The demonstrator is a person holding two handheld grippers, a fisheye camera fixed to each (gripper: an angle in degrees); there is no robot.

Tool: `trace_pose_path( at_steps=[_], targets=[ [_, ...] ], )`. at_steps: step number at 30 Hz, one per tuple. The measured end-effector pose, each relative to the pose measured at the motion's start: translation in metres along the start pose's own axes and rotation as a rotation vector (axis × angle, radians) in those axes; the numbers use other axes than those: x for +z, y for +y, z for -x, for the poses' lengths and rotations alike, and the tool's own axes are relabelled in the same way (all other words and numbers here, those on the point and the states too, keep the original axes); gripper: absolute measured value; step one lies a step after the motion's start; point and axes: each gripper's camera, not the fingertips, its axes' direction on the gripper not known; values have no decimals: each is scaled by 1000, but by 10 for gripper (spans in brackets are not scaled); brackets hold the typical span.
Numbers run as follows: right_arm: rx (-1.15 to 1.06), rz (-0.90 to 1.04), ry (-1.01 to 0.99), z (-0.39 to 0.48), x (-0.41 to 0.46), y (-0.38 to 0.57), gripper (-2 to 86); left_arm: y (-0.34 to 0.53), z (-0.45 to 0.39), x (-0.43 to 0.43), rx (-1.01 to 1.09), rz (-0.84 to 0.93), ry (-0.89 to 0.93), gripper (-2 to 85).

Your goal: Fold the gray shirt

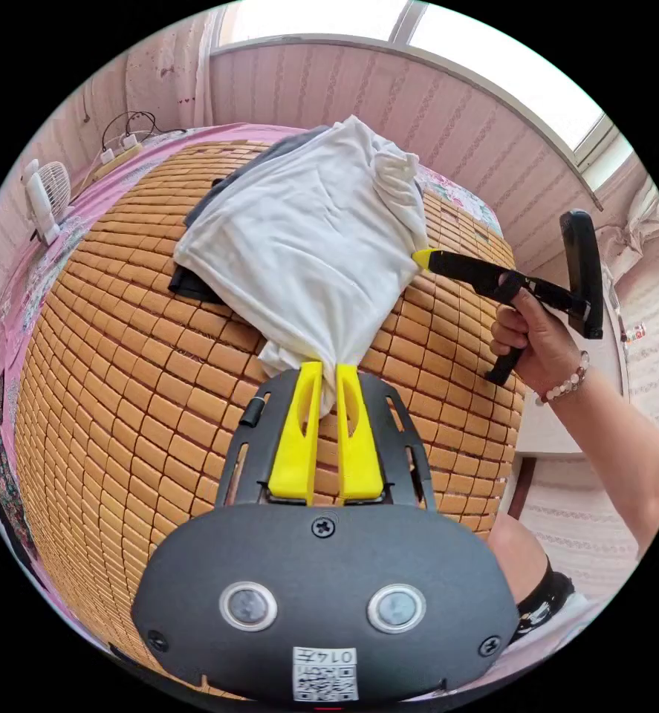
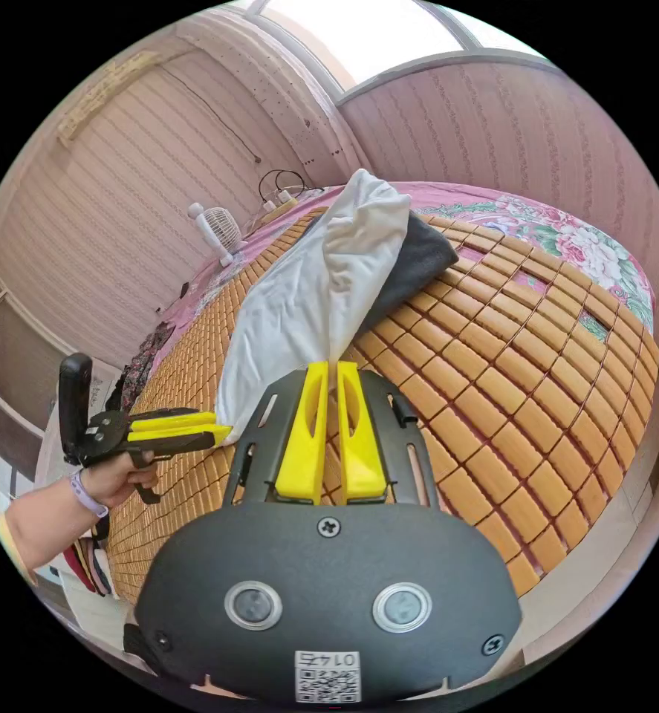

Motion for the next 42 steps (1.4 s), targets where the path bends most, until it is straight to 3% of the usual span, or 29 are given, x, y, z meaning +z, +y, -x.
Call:
trace_pose_path(
  at_steps=[6,11,15,22,26,30,32,35,42],
  targets=[
    [-134,119,-106,41,-63,99,14,77,-6,-36,80,45,-65,7],
    [-77,220,-252,89,-98,187,11,270,-6,-127,-63,-59,199,-4],
    [-296,318,-334,202,-84,209,12,397,-20,-186,-217,-132,125,-5],
    [-626,230,-519,410,-125,185,22,550,-58,-359,-334,-495,-64,-6],
    [-677,228,-337,460,-134,185,41,609,-89,-423,-333,-725,-131,-5],
    [-611,326,-250,434,-97,201,55,665,-85,-408,-456,-729,-118,-1],
    [-597,341,-243,417,-92,222,57,705,-71,-385,-691,-703,-37,1],
    [-664,392,-243,405,-78,275,60,746,-62,-359,-863,-733,20,10],
    [-965,578,-236,460,-16,388,68,746,-5,-331,-899,-516,-95,49]
  ],
)
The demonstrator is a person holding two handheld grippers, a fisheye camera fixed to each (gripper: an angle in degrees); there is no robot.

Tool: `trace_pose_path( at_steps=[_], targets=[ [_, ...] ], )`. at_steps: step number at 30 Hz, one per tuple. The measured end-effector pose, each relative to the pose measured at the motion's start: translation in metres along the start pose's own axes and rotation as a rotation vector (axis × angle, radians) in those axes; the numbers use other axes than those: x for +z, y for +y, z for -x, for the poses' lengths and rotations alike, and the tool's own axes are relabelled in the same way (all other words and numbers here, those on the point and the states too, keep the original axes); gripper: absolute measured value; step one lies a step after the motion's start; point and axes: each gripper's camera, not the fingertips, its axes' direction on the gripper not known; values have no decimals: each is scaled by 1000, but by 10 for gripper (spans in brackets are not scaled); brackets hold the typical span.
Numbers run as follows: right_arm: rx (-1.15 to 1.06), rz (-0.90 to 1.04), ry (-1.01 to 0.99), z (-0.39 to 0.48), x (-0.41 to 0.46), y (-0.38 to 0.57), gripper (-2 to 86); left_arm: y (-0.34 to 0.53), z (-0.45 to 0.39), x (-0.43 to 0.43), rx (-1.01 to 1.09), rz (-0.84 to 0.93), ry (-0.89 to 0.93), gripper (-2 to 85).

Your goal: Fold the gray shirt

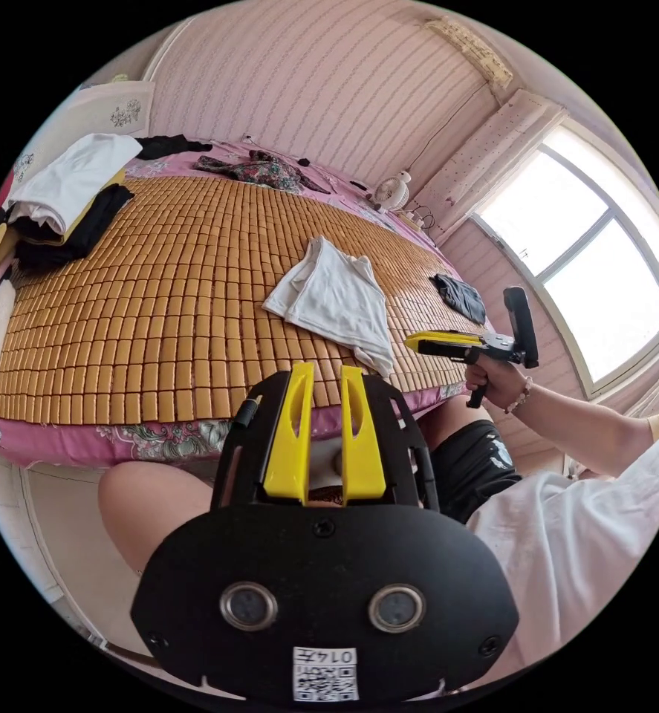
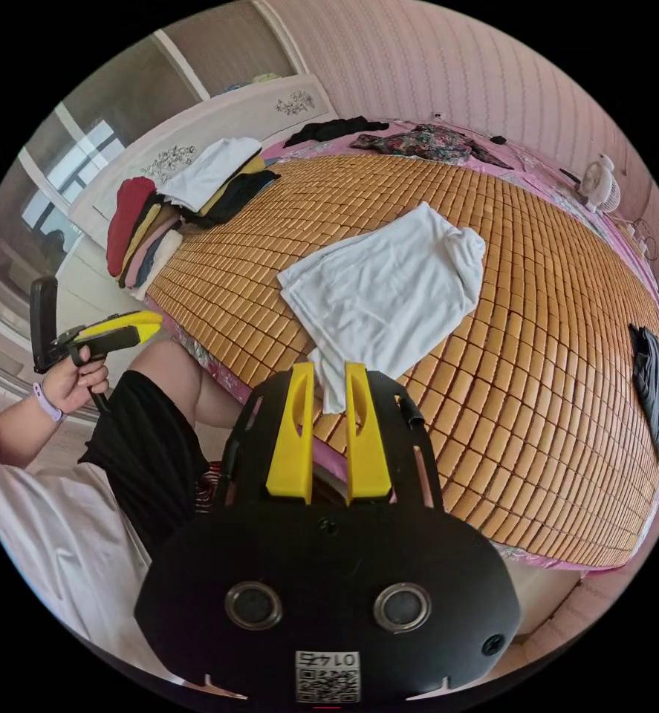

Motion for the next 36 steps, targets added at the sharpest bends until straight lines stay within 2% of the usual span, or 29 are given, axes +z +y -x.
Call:
trace_pose_path(
  at_steps=[8,12,16,18,20,22,25,28,30,36],
  targets=[
    [-202,59,-53,54,64,-73,82,-115,32,85,81,117,-190,76],
    [-316,69,-11,72,100,-113,94,-151,51,122,47,180,-199,67],
    [-302,110,54,72,133,-141,83,-169,67,145,-9,252,-171,32],
    [-217,186,114,59,157,-155,61,-170,63,142,29,229,-197,17],
    [-209,168,106,50,155,-160,45,-174,59,139,72,257,-148,6],
    [-165,185,9,34,147,-166,28,-176,55,133,79,273,-147,4],
    [-39,35,-146,-5,100,-152,17,-169,39,114,188,233,-90,0],
    [144,-107,-161,-55,46,-110,17,-157,30,85,203,206,-104,-4],
    [354,-178,-177,-103,16,-59,17,-148,31,64,178,165,-51,-5],
    [636,-244,-146,-162,-23,40,60,-124,9,-3,165,64,12,-5]
  ],
)
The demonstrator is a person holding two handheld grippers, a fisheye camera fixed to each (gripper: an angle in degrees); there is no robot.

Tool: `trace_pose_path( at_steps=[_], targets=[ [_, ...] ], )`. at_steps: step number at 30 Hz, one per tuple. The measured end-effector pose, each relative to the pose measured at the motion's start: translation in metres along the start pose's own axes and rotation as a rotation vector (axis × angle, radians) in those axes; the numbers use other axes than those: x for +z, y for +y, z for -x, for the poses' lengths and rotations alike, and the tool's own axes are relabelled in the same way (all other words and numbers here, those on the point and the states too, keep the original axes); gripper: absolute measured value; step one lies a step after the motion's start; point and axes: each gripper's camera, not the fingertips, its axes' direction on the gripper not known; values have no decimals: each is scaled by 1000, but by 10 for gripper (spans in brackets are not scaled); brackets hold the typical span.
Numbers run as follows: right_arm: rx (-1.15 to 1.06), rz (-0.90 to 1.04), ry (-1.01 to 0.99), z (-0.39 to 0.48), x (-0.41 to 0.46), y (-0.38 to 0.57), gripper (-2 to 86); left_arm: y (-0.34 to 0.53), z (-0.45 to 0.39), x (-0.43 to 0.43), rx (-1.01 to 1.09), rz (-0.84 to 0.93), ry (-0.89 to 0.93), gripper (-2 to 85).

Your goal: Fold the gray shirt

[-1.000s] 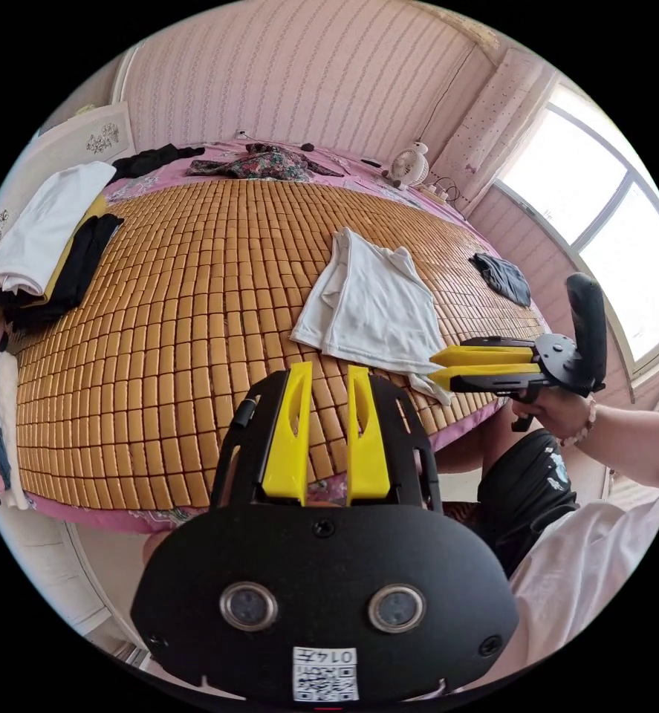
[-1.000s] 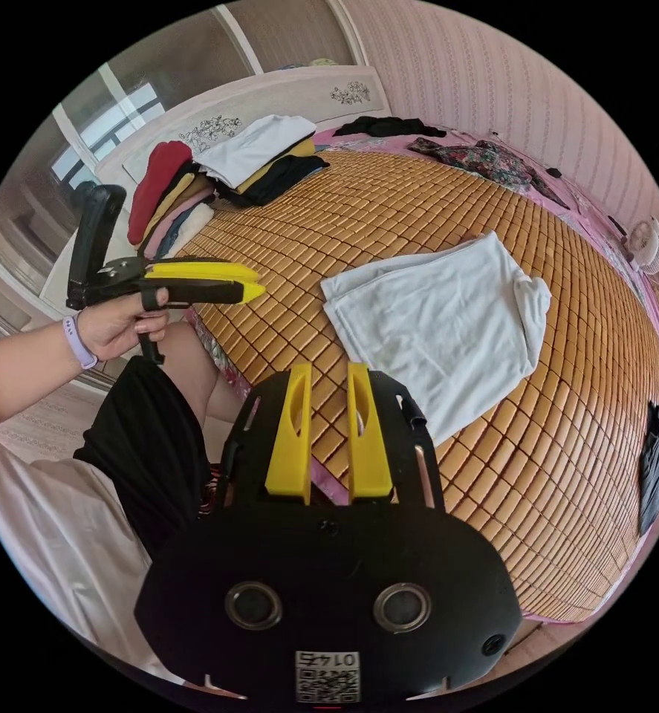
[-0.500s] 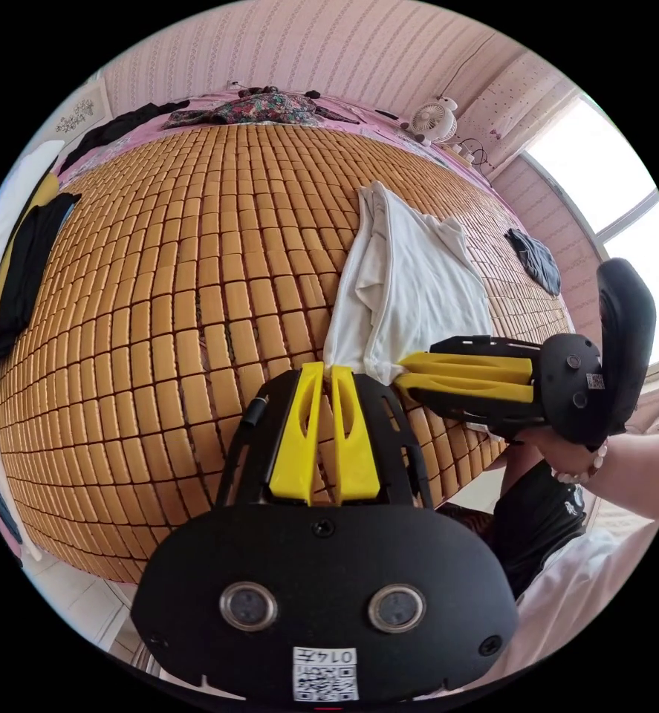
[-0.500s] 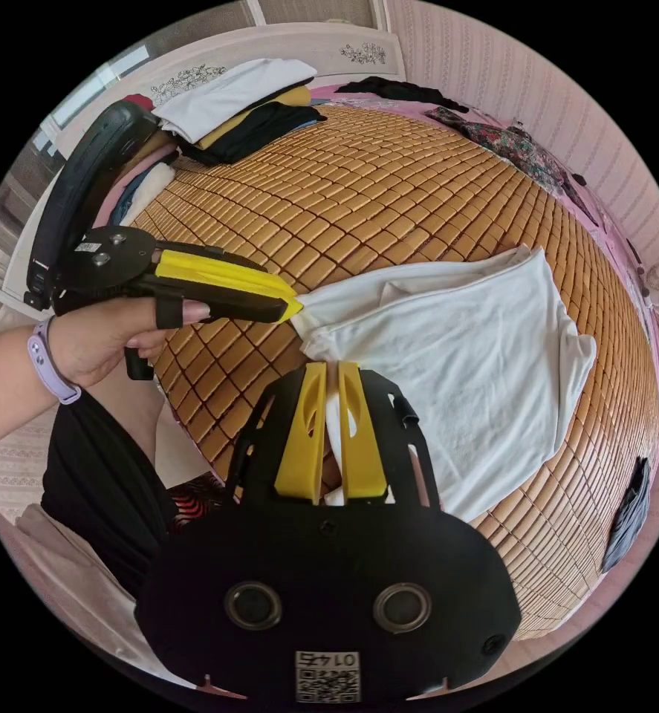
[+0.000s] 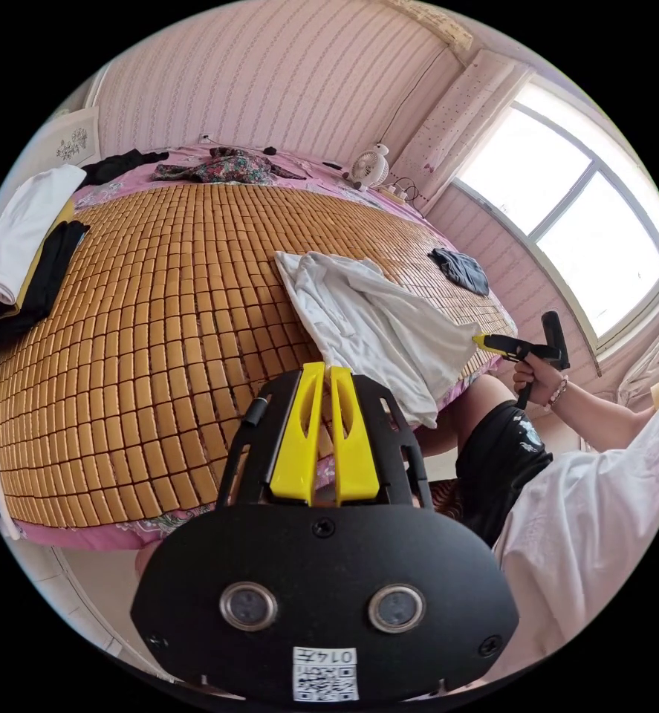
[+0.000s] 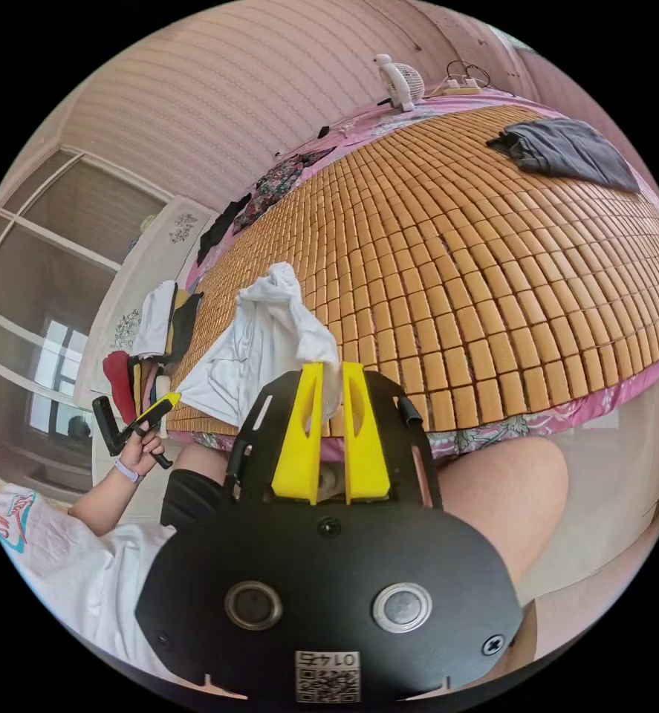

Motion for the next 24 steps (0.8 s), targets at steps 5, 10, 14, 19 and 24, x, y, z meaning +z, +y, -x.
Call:
trace_pose_path(
  at_steps=[5,10,14,19,24],
  targets=[
    [-79,-2,102,9,3,10,110,0,-29,-30,-6,-26,13,-6],
    [-155,47,236,28,34,-14,112,-9,-39,-45,-28,-15,3,-6],
    [-244,63,356,46,65,-35,114,-17,-46,-58,-32,1,-11,-6],
    [-325,145,442,64,80,-35,60,-29,-51,-76,-71,2,33,-6],
    [-266,-51,222,75,8,-56,13,-59,-63,-132,-7,-121,27,-6]
  ],
)
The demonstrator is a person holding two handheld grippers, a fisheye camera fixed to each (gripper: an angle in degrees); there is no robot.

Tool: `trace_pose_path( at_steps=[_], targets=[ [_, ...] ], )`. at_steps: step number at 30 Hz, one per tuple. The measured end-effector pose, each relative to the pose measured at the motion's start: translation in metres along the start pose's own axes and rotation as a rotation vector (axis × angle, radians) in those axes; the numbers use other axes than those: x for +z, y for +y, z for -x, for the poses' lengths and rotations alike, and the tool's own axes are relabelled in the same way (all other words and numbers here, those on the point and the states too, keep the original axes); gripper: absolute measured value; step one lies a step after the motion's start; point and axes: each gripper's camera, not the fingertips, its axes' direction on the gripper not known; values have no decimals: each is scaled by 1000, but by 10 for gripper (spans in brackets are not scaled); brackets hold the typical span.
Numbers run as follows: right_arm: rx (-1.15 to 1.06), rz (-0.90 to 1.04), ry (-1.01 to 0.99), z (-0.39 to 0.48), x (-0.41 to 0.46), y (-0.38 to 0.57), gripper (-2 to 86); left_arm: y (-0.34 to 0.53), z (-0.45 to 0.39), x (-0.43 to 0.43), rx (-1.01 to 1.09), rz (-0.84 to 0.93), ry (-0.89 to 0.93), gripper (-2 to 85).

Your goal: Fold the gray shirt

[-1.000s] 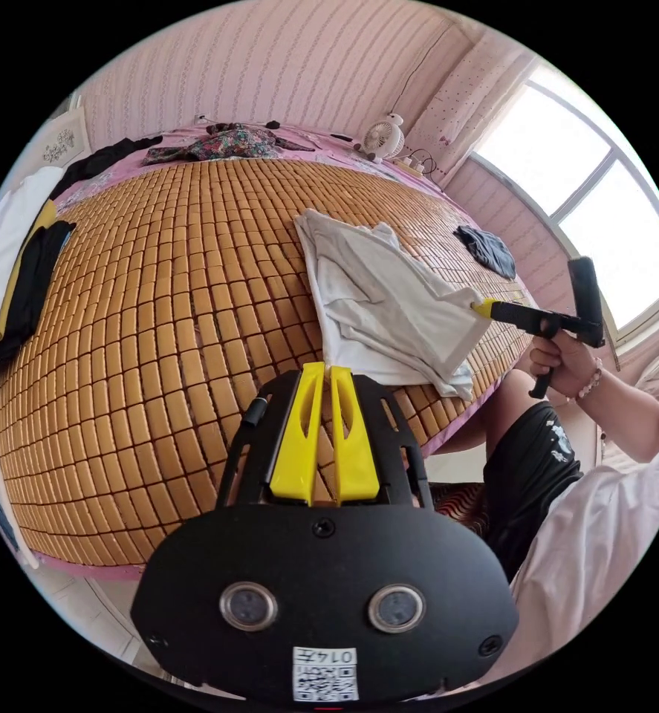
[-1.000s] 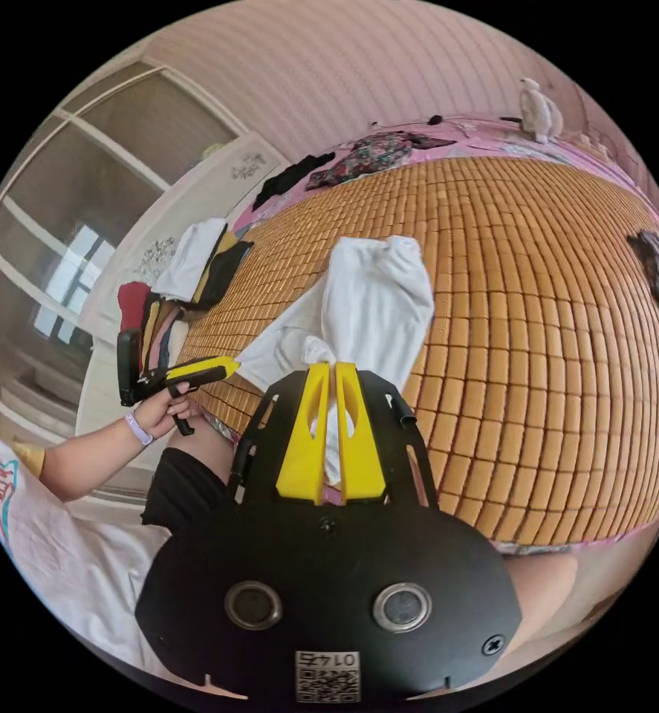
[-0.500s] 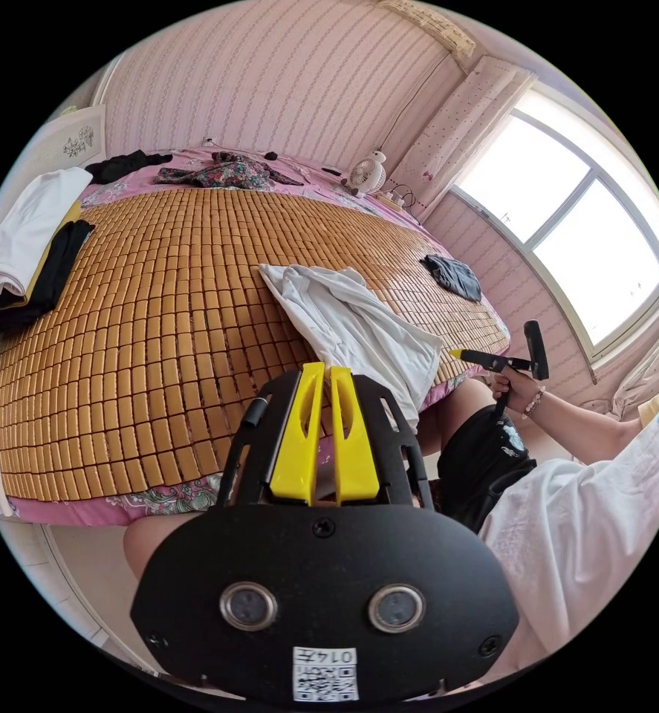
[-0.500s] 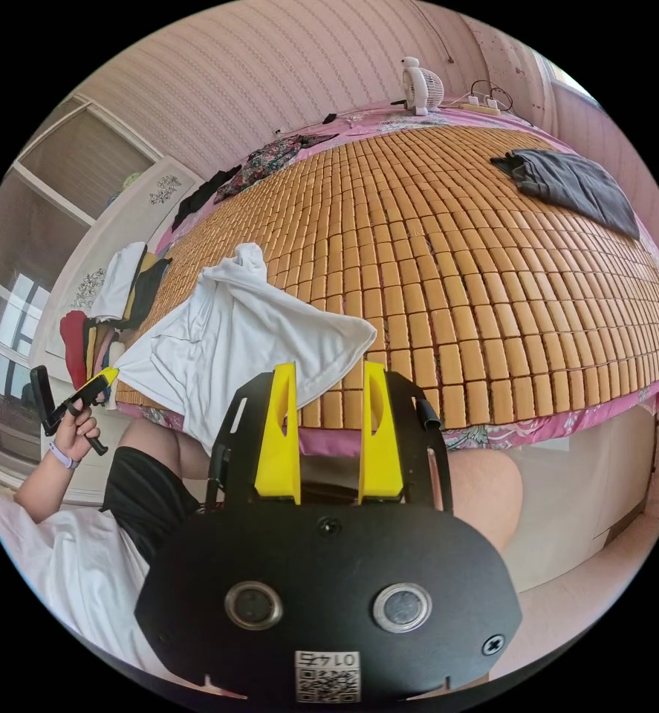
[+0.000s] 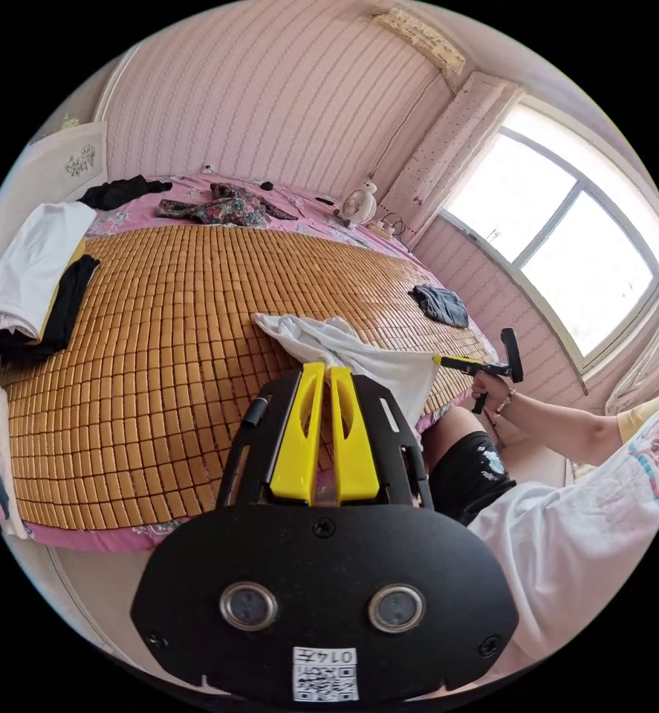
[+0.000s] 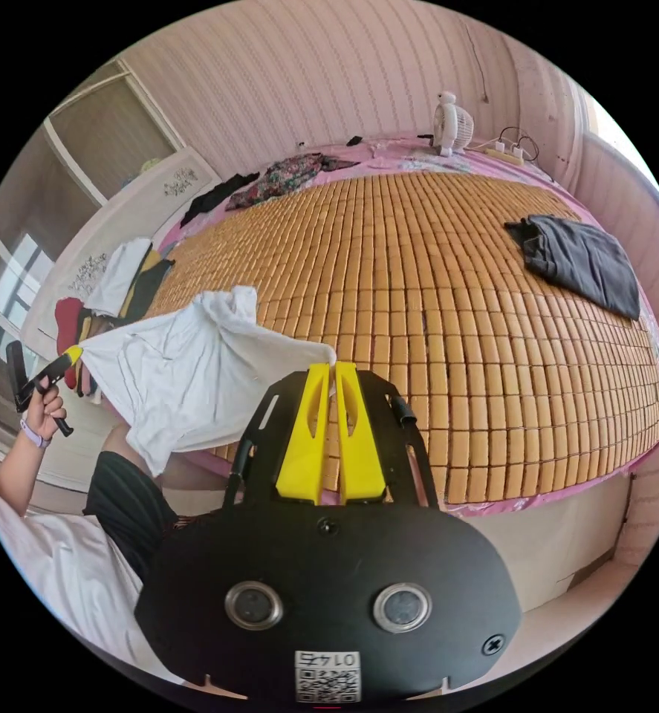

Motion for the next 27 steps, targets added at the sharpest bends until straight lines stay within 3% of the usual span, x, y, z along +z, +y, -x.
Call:
trace_pose_path(
  at_steps=[10,15,21,27],
  targets=[
    [-168,-563,-162,64,-236,-110,8,-106,-33,-234,93,-609,110,-7],
    [-303,-749,-255,116,-337,-128,7,-122,-73,-340,208,-819,19,-7],
    [-297,-623,-409,145,-326,-132,7,-115,-94,-374,221,-873,-47,-7],
    [-257,-307,-533,175,-228,-120,6,-103,-67,-315,79,-670,-76,-7]
  ],
)
